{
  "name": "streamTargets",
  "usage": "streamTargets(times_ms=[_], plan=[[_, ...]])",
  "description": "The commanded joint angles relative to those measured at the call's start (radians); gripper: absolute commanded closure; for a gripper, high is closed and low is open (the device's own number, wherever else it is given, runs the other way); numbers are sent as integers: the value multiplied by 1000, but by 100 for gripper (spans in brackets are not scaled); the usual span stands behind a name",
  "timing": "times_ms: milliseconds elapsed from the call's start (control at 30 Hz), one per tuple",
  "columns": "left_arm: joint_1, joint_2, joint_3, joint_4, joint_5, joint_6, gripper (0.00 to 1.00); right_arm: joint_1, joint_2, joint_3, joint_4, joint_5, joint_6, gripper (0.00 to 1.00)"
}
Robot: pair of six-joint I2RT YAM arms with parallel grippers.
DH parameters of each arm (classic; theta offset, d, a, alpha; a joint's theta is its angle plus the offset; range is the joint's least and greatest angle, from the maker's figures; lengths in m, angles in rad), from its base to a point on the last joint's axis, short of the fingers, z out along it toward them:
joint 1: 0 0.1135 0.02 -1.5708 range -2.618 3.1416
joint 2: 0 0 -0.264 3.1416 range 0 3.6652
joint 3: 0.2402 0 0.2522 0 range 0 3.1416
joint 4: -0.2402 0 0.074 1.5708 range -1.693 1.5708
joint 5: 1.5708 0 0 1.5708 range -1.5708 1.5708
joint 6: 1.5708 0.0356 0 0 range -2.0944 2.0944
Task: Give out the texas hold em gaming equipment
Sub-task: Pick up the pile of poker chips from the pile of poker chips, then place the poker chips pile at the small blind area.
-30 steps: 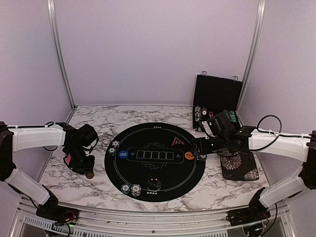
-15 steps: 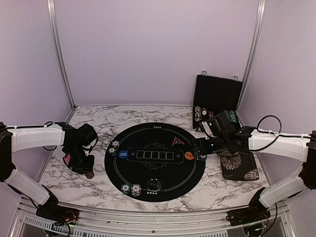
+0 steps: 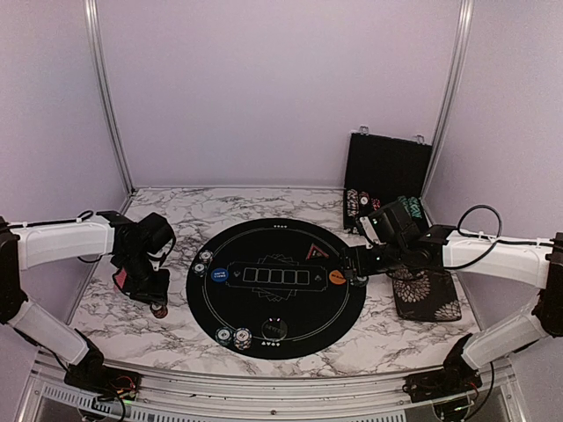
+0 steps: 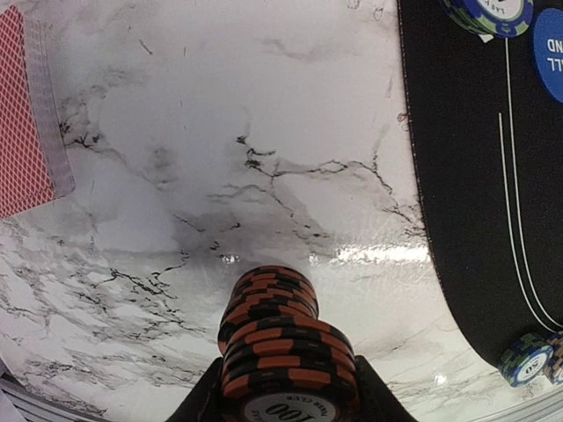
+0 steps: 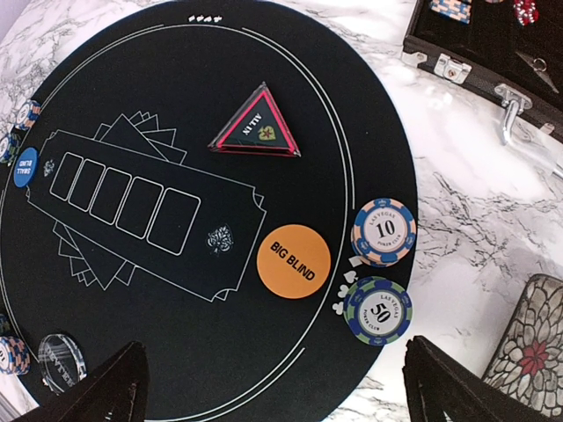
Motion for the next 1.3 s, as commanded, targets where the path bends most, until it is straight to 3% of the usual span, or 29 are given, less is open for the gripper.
streamTargets(times_ms=[0,1267], plan=[[1,3,46,-39,-10,13,62,-10,-19,10,15,-7,9,1],[-75,424,367,69,20,73,62,-22,-73,-21,-17,-2,10,2]])
